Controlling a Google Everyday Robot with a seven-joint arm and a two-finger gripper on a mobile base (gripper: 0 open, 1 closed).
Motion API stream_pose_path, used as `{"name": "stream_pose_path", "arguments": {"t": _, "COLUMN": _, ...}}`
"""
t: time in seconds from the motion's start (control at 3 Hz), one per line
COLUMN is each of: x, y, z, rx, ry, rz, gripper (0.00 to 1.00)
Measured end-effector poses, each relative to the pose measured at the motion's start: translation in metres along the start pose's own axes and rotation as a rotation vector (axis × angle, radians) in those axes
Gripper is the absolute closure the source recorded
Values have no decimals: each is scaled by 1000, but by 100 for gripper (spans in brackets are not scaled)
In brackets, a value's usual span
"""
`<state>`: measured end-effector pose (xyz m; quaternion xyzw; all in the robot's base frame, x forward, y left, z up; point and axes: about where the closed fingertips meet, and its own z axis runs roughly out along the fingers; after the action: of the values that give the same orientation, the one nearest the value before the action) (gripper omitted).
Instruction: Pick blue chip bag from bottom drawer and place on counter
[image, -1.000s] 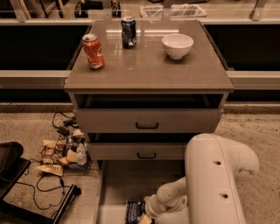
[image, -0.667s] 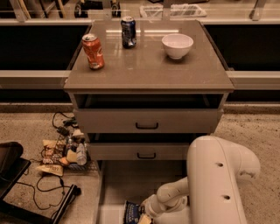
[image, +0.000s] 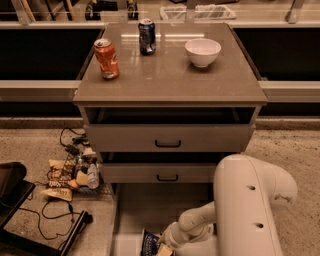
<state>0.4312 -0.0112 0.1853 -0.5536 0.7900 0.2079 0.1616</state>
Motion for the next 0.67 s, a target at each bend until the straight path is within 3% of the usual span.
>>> {"name": "stream_pose_path", "arguments": {"t": 0.33, "x": -1, "y": 3, "z": 1, "rx": -13, "ry": -41, "rz": 23, "gripper": 100}}
{"name": "stream_pose_path", "arguments": {"t": 0.67, "x": -2, "y": 3, "z": 0, "rx": -13, "ry": -42, "rz": 23, "gripper": 100}}
